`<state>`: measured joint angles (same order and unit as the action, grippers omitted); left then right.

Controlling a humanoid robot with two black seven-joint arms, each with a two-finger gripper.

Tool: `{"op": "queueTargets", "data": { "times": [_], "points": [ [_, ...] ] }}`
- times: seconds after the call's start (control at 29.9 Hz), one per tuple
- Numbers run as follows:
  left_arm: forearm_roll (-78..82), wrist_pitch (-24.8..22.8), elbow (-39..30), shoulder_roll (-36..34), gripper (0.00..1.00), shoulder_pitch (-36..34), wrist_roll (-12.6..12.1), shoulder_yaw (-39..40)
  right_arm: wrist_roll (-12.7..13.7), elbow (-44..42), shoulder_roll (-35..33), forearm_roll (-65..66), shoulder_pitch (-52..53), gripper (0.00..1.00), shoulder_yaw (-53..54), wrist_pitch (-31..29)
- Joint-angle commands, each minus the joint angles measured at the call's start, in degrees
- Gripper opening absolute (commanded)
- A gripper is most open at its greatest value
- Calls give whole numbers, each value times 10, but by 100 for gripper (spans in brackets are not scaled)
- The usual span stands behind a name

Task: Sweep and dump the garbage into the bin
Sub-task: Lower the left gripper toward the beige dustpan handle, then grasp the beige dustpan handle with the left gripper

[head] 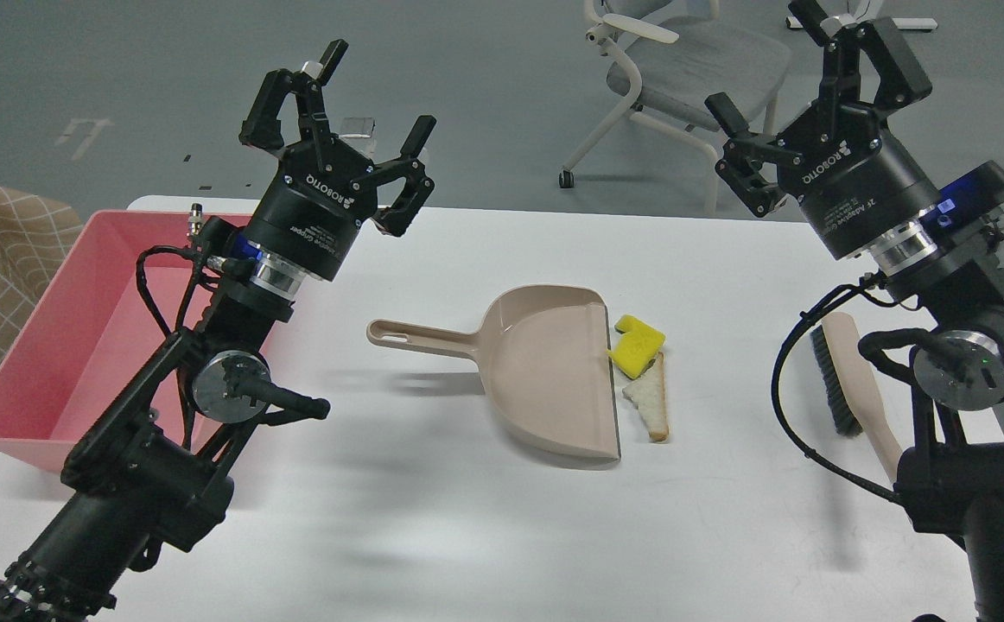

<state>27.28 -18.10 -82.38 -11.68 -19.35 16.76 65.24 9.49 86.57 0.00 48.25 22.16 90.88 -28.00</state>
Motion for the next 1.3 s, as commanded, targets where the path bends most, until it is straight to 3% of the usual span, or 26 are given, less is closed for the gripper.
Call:
{"op": "queueTargets", "data": {
  "times": [0.0,0.3,0.74,0.94,1.0,1.14,1.27],
  "points": [
    [-1,2,0,1,98,0,2,3,0,0,0,0,0,100,0,0],
    [-1,8,1,2,98,0,6,4,0,-3,0,0,1,100,0,0],
    [21,36,-4,1,98,2,-8,-12,0,-3,0,0,0,100,0,0],
    [176,179,-70,-39,98,14,-9,-88,0,-4,0,0,-2,100,1,0],
    [217,238,-99,-55,98,19,-25,-118,0,-5,0,0,-3,100,2,0],
    [225,259,-118,-68,98,42,-69,-122,0,-6,0,0,-4,100,4,0],
    [227,265,-146,-80,98,102,-74,-125,-1,-11,0,0,-4,100,4,0]
  ]
}}
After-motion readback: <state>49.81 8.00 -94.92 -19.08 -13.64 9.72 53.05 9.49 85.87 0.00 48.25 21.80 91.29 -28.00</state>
